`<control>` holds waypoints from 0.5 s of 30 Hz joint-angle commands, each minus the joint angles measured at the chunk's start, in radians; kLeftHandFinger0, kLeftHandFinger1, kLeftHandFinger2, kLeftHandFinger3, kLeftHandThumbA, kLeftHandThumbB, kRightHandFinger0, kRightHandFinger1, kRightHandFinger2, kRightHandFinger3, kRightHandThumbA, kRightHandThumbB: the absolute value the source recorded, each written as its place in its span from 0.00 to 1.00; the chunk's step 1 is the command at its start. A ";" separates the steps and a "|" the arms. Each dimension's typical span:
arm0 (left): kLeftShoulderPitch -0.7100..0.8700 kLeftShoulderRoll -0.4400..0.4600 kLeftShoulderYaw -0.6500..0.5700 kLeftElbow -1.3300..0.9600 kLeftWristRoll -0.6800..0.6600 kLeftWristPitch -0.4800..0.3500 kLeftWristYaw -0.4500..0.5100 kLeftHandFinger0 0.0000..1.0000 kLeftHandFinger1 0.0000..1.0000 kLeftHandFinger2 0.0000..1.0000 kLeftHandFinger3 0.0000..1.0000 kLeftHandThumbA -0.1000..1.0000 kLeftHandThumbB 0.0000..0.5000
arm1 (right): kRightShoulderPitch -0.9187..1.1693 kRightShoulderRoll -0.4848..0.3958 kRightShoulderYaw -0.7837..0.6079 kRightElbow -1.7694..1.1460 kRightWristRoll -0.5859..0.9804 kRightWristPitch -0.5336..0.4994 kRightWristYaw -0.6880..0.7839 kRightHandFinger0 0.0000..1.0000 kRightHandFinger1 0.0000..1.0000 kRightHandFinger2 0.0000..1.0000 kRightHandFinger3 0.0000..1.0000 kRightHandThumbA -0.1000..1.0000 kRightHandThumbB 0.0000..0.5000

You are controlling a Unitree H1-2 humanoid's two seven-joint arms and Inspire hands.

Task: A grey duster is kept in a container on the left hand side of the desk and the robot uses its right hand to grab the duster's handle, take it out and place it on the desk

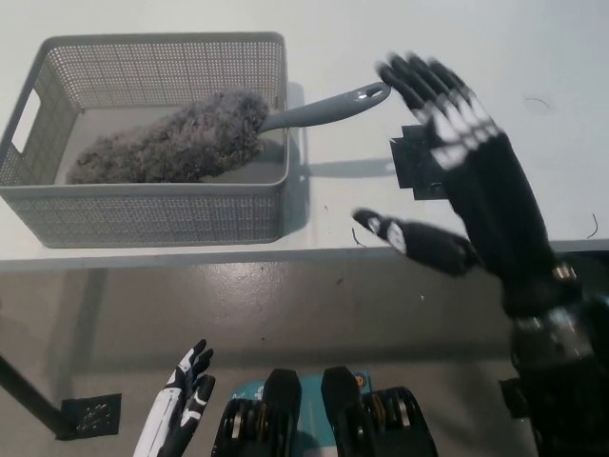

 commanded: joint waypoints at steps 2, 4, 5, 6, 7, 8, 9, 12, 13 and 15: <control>-0.014 0.035 -0.028 -0.036 0.036 -0.115 0.007 1.00 1.00 1.00 1.00 0.89 0.29 | -0.471 0.056 0.078 0.137 -0.486 0.308 0.523 1.00 1.00 1.00 1.00 1.00 1.00; -0.013 0.036 -0.028 -0.035 0.037 -0.115 0.006 1.00 1.00 1.00 1.00 0.89 0.29 | -0.506 0.051 0.091 0.205 -0.484 0.326 0.510 1.00 1.00 1.00 1.00 1.00 1.00; -0.013 0.036 -0.029 -0.033 0.039 -0.115 0.010 1.00 1.00 1.00 1.00 0.89 0.29 | -0.525 0.046 0.098 0.250 -0.477 0.335 0.494 1.00 1.00 1.00 1.00 1.00 1.00; -0.012 0.038 -0.031 -0.034 0.042 -0.115 0.011 1.00 1.00 1.00 1.00 0.90 0.28 | -0.547 0.041 0.107 0.303 -0.474 0.342 0.477 1.00 1.00 1.00 1.00 0.99 1.00; -0.012 0.038 -0.032 -0.035 0.042 -0.115 0.011 1.00 1.00 1.00 1.00 0.90 0.27 | -0.556 0.039 0.111 0.320 -0.475 0.347 0.474 1.00 1.00 1.00 1.00 0.99 1.00; -0.007 0.042 -0.035 -0.038 0.041 -0.115 0.009 1.00 1.00 1.00 1.00 0.90 0.26 | -0.591 0.033 0.126 0.391 -0.482 0.368 0.478 1.00 1.00 1.00 1.00 0.99 1.00; -0.005 0.042 -0.036 -0.040 0.040 -0.115 0.008 1.00 1.00 1.00 1.00 0.90 0.26 | -0.607 0.030 0.132 0.424 -0.484 0.379 0.479 1.00 1.00 1.00 1.00 0.99 1.00; -0.006 0.042 -0.036 -0.042 0.042 -0.115 0.010 1.00 1.00 1.00 1.00 0.90 0.28 | -0.653 0.019 0.145 0.511 -0.470 0.406 0.474 1.00 1.00 1.00 1.00 0.98 1.00; -0.007 0.044 -0.037 -0.042 0.043 -0.115 0.013 1.00 1.00 1.00 1.00 0.91 0.28 | -0.668 0.017 0.148 0.538 -0.461 0.417 0.474 1.00 1.00 1.00 1.00 0.98 1.00; -0.006 0.047 -0.037 -0.040 0.035 -0.115 0.009 1.00 1.00 1.00 1.00 0.90 0.28 | -0.689 0.012 0.157 0.585 -0.451 0.433 0.467 1.00 1.00 1.00 1.00 0.98 1.00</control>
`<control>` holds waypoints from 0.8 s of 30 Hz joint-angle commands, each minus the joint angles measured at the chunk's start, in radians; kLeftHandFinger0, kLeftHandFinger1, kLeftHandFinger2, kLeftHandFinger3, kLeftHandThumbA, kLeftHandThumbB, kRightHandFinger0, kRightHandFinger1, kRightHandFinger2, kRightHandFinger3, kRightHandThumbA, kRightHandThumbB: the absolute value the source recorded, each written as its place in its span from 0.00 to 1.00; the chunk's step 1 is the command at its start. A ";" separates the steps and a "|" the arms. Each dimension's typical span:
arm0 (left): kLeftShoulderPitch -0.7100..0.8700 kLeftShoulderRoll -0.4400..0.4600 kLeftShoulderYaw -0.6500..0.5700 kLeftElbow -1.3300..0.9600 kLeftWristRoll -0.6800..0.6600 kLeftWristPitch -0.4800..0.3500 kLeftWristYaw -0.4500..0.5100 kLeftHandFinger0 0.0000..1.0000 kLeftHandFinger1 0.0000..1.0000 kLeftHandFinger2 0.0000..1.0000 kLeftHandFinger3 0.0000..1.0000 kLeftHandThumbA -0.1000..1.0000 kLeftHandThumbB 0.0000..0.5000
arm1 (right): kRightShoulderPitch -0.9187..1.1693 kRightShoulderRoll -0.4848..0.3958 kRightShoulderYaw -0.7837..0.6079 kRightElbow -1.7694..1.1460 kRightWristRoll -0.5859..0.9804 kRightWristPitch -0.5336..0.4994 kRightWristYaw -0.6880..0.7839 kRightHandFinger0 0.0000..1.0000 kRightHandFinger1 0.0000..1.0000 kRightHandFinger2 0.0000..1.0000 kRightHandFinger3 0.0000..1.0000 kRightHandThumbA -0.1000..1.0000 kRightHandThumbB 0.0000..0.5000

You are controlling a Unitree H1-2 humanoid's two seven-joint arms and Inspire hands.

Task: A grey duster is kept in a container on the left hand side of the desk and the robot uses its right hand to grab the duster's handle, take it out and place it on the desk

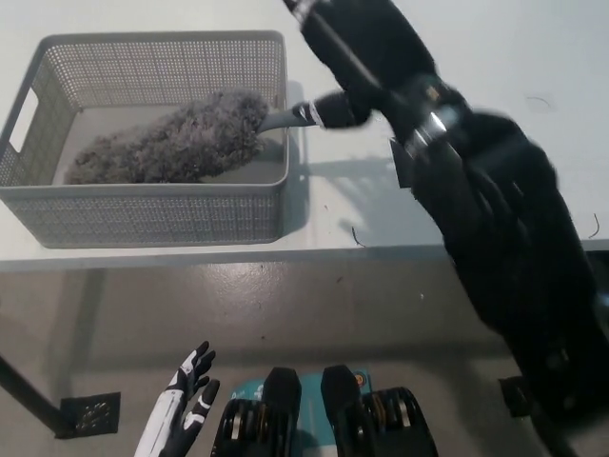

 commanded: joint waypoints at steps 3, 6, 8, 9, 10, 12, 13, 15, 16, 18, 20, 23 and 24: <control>-0.005 0.030 -0.020 -0.039 0.019 -0.098 0.010 1.00 1.00 1.00 1.00 0.90 0.29 | -0.221 0.006 0.053 0.206 -0.155 0.220 0.147 1.00 1.00 1.00 1.00 0.98 1.00; -0.004 0.029 -0.022 -0.042 0.018 -0.098 0.007 1.00 1.00 1.00 1.00 0.90 0.31 | -0.238 0.015 0.068 0.271 -0.141 0.248 0.143 1.00 1.00 1.00 1.00 0.98 1.00; -0.003 0.029 -0.026 -0.040 0.023 -0.098 0.006 1.00 1.00 1.00 1.00 0.91 0.33 | -0.235 0.023 0.083 0.294 -0.134 0.268 0.143 1.00 1.00 1.00 1.00 0.98 1.00; 0.000 0.030 -0.025 -0.043 0.024 -0.098 0.003 1.00 1.00 1.00 1.00 0.91 0.33 | -0.230 0.026 0.093 0.296 -0.130 0.274 0.149 1.00 1.00 1.00 1.00 1.00 1.00; 0.001 0.030 -0.025 -0.046 0.023 -0.098 0.000 1.00 1.00 1.00 1.00 0.91 0.33 | -0.229 0.026 0.098 0.298 -0.129 0.275 0.152 1.00 1.00 1.00 1.00 1.00 1.00; 0.001 0.036 -0.027 -0.050 0.021 -0.098 -0.005 1.00 1.00 1.00 1.00 0.91 0.31 | -0.223 0.025 0.115 0.300 -0.126 0.281 0.165 1.00 1.00 1.00 1.00 1.00 1.00; 0.000 0.038 -0.028 -0.049 0.020 -0.098 -0.004 1.00 1.00 1.00 1.00 0.91 0.31 | -0.222 0.025 0.118 0.297 -0.120 0.289 0.177 1.00 1.00 1.00 1.00 1.00 1.00; -0.004 0.042 -0.030 -0.047 0.021 -0.098 -0.002 1.00 1.00 1.00 1.00 0.90 0.32 | -0.218 0.023 0.117 0.286 -0.107 0.303 0.200 1.00 1.00 1.00 1.00 1.00 1.00; -0.007 0.044 -0.032 -0.045 0.023 -0.098 0.002 1.00 1.00 1.00 1.00 0.90 0.31 | -0.215 0.023 0.108 0.278 -0.103 0.305 0.219 1.00 1.00 1.00 1.00 1.00 1.00; -0.009 0.045 -0.035 -0.039 0.017 -0.098 -0.003 1.00 1.00 1.00 1.00 0.90 0.33 | -0.211 0.021 0.082 0.257 -0.088 0.305 0.271 1.00 1.00 1.00 1.00 1.00 1.00; -0.011 0.048 -0.039 -0.037 0.026 -0.098 0.001 1.00 1.00 1.00 1.00 0.90 0.32 | -0.212 0.016 0.078 0.246 -0.081 0.305 0.295 1.00 1.00 1.00 1.00 1.00 1.00; -0.013 0.049 -0.048 -0.033 0.027 -0.098 -0.002 1.00 1.00 1.00 1.00 0.90 0.31 | -0.212 0.012 0.060 0.235 -0.068 0.305 0.325 1.00 1.00 1.00 1.00 1.00 1.00; -0.014 0.050 -0.048 -0.031 0.030 -0.098 0.000 1.00 1.00 1.00 1.00 0.90 0.32 | -0.213 0.012 0.056 0.233 -0.068 0.305 0.328 1.00 1.00 1.00 1.00 1.00 1.00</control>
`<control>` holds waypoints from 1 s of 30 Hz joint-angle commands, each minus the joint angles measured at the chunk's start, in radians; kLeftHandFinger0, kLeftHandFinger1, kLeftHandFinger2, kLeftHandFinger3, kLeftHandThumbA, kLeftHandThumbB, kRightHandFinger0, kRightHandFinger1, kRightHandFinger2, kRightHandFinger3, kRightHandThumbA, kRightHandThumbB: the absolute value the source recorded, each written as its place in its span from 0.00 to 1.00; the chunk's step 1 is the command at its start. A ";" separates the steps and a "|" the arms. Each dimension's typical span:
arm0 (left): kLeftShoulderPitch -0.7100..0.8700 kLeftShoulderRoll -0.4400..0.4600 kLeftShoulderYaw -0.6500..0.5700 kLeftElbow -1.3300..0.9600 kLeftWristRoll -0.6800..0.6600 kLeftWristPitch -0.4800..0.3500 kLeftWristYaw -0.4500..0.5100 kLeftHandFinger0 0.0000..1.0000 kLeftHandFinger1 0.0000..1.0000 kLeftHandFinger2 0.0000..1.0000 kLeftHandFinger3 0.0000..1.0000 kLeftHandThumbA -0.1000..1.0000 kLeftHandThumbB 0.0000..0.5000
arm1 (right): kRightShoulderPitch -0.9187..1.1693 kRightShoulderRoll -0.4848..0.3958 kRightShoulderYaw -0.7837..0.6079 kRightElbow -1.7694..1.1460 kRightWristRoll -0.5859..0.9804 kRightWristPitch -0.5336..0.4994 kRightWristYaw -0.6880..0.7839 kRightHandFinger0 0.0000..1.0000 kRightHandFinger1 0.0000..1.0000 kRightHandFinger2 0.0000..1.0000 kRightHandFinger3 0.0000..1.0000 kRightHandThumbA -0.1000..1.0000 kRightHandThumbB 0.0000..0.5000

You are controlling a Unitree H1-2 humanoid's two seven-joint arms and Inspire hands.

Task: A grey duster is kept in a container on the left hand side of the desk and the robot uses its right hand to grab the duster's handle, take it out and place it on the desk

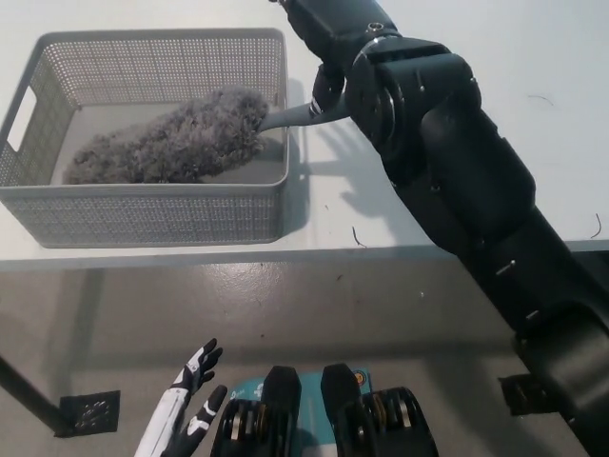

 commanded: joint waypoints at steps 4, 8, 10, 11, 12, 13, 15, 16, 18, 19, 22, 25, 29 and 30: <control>-0.005 0.016 -0.010 -0.020 0.021 -0.047 -0.003 1.00 1.00 1.00 1.00 0.90 0.33 | -0.048 -0.002 -0.040 -0.033 0.018 0.026 0.087 1.00 1.00 1.00 1.00 1.00 1.00; -0.008 0.017 -0.007 -0.021 0.020 -0.046 -0.010 1.00 1.00 1.00 1.00 0.90 0.35 | -0.057 -0.003 -0.052 -0.011 0.021 0.026 0.093 1.00 1.00 1.00 1.00 1.00 1.00; -0.006 0.017 -0.007 -0.024 0.019 -0.044 -0.013 1.00 1.00 1.00 1.00 0.90 0.36 | -0.056 -0.002 -0.057 0.003 0.022 0.026 0.090 1.00 1.00 1.00 1.00 1.00 1.00; -0.006 0.018 -0.007 -0.025 0.020 -0.044 -0.014 1.00 1.00 1.00 1.00 0.89 0.34 | -0.058 -0.003 -0.054 0.021 0.027 0.026 0.080 1.00 1.00 1.00 1.00 1.00 1.00; -0.006 0.019 -0.008 -0.026 0.020 -0.045 -0.015 1.00 1.00 1.00 1.00 0.89 0.34 | -0.061 -0.004 -0.050 0.038 0.031 0.026 0.073 1.00 1.00 1.00 1.00 1.00 1.00; -0.007 0.020 -0.008 -0.026 0.019 -0.045 -0.017 1.00 1.00 1.00 1.00 0.89 0.34 | -0.060 -0.005 -0.050 0.048 0.034 0.026 0.067 1.00 1.00 1.00 1.00 1.00 1.00; -0.006 0.020 -0.008 -0.029 0.020 -0.043 -0.017 1.00 1.00 1.00 1.00 0.89 0.34 | -0.060 -0.007 -0.043 0.067 0.037 0.026 0.055 1.00 1.00 1.00 1.00 1.00 1.00; -0.005 0.019 -0.008 -0.032 0.022 -0.041 -0.016 1.00 1.00 1.00 1.00 0.89 0.33 | -0.059 -0.006 -0.041 0.083 0.039 0.026 0.046 1.00 1.00 1.00 1.00 1.00 1.00; -0.004 0.018 -0.008 -0.031 0.019 -0.043 -0.015 1.00 1.00 1.00 1.00 0.88 0.33 | -0.061 -0.005 -0.037 0.118 0.047 0.026 0.032 1.00 1.00 1.00 1.00 1.00 1.00; -0.003 0.017 -0.007 -0.033 0.017 -0.040 -0.017 1.00 1.00 1.00 1.00 0.88 0.33 | -0.062 -0.004 -0.040 0.137 0.057 0.026 0.023 1.00 1.00 1.00 1.00 1.00 1.00; -0.007 0.017 -0.008 -0.029 0.028 -0.038 -0.015 1.00 1.00 1.00 1.00 0.89 0.35 | -0.066 -0.004 -0.052 0.209 0.098 0.026 -0.022 1.00 1.00 1.00 1.00 1.00 1.00; -0.006 0.014 -0.009 -0.035 0.021 -0.024 -0.021 1.00 1.00 1.00 1.00 0.89 0.37 | -0.078 0.000 -0.060 0.291 0.129 0.020 -0.058 1.00 1.00 1.00 1.00 1.00 1.00; -0.006 0.015 -0.016 -0.032 0.037 -0.030 -0.024 1.00 1.00 1.00 1.00 0.92 0.34 | -0.084 0.000 -0.049 0.365 0.152 0.005 -0.102 1.00 1.00 1.00 1.00 1.00 1.00; -0.006 0.015 -0.017 -0.033 0.036 -0.031 -0.026 1.00 1.00 1.00 1.00 0.91 0.34 | -0.089 0.001 -0.046 0.383 0.157 0.000 -0.110 1.00 1.00 1.00 1.00 1.00 1.00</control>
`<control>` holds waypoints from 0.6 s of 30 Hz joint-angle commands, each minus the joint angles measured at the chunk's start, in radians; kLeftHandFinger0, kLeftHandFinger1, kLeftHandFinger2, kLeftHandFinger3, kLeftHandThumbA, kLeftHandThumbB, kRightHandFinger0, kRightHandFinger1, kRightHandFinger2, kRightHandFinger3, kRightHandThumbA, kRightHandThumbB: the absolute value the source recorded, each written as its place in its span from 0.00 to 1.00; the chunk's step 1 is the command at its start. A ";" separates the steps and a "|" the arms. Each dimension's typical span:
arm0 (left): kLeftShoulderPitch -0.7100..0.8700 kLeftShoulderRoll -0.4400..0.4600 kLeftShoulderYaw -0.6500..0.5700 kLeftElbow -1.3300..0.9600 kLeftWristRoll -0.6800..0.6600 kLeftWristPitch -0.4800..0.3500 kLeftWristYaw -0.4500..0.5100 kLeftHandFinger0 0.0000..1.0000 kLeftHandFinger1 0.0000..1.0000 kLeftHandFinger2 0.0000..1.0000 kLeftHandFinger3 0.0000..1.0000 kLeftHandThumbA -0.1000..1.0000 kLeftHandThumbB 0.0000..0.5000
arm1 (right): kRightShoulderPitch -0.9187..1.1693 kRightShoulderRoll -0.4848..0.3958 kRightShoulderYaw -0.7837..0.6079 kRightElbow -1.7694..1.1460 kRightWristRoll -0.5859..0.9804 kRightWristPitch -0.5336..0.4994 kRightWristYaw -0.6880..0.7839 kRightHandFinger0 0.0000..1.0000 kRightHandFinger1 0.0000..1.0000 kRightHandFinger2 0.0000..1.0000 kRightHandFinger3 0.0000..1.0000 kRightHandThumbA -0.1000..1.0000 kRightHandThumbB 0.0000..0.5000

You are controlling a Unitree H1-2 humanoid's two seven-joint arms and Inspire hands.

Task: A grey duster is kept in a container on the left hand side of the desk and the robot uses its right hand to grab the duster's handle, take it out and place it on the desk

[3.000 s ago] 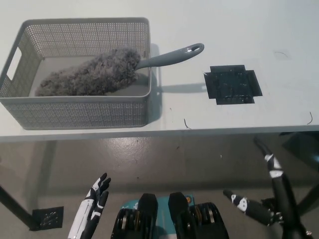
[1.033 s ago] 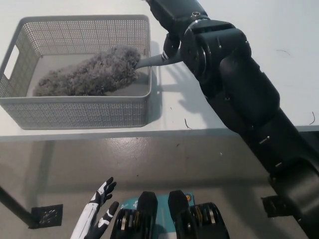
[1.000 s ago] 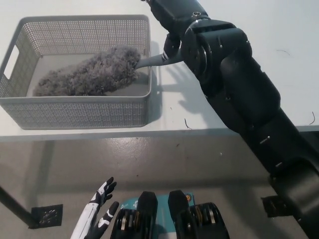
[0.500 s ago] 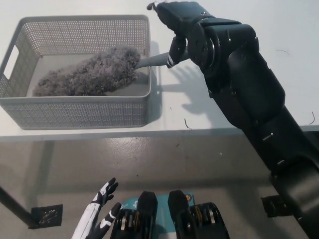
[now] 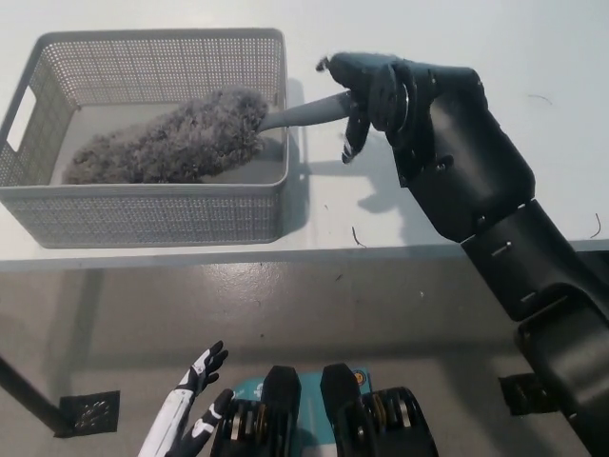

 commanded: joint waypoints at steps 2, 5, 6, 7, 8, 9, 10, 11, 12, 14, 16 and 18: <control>-0.005 0.011 -0.012 -0.032 0.015 -0.032 -0.014 1.00 1.00 1.00 1.00 0.91 0.32 | -0.093 0.012 -0.002 0.083 0.075 -0.019 -0.122 1.00 1.00 1.00 1.00 1.00 1.00; -0.001 0.010 -0.017 -0.039 0.017 -0.025 -0.017 1.00 1.00 1.00 1.00 0.90 0.33 | -0.108 0.020 -0.002 0.116 0.097 -0.027 -0.156 1.00 1.00 1.00 1.00 1.00 1.00; -0.002 0.007 -0.018 -0.038 0.017 -0.023 -0.016 1.00 1.00 1.00 1.00 0.90 0.33 | -0.121 0.023 0.002 0.132 0.102 -0.030 -0.157 1.00 1.00 1.00 1.00 1.00 1.00; -0.004 0.009 -0.021 -0.041 0.024 -0.019 -0.017 1.00 1.00 1.00 1.00 0.91 0.34 | -0.138 0.031 0.006 0.148 0.103 -0.033 -0.170 1.00 1.00 1.00 1.00 1.00 1.00; -0.004 0.010 -0.024 -0.043 0.024 -0.019 -0.020 1.00 1.00 1.00 1.00 0.91 0.34 | -0.152 0.038 0.010 0.161 0.107 -0.041 -0.189 1.00 1.00 1.00 1.00 1.00 1.00; -0.004 0.011 -0.026 -0.045 0.018 -0.015 -0.025 1.00 1.00 1.00 1.00 0.91 0.33 | -0.169 0.047 0.012 0.175 0.114 -0.057 -0.209 1.00 1.00 1.00 1.00 1.00 1.00; -0.005 0.010 -0.028 -0.044 0.015 -0.015 -0.028 1.00 1.00 1.00 1.00 0.91 0.33 | -0.178 0.051 0.015 0.183 0.119 -0.062 -0.218 1.00 1.00 1.00 1.00 1.00 1.00; -0.004 0.010 -0.029 -0.042 0.013 -0.018 -0.031 1.00 1.00 1.00 1.00 0.91 0.34 | -0.195 0.061 0.017 0.202 0.127 -0.068 -0.226 1.00 1.00 1.00 1.00 1.00 1.00; -0.002 0.011 -0.030 -0.044 0.012 -0.018 -0.033 1.00 1.00 1.00 1.00 0.90 0.33 | -0.211 0.068 0.021 0.223 0.134 -0.079 -0.243 1.00 1.00 1.00 1.00 1.00 1.00; -0.002 0.015 -0.033 -0.046 0.017 -0.021 -0.034 1.00 1.00 1.00 1.00 0.90 0.32 | -0.248 0.086 0.024 0.257 0.146 -0.107 -0.281 1.00 1.00 1.00 1.00 1.00 1.00; -0.006 0.015 -0.033 -0.045 0.022 -0.021 -0.033 1.00 1.00 1.00 1.00 0.90 0.32 | -0.278 0.103 0.012 0.260 0.169 -0.124 -0.317 1.00 1.00 1.00 1.00 1.00 1.00; -0.009 0.015 -0.032 -0.045 0.022 -0.018 -0.034 1.00 1.00 1.00 1.00 0.89 0.34 | -0.300 0.120 -0.001 0.267 0.189 -0.140 -0.376 1.00 1.00 1.00 1.00 1.00 1.00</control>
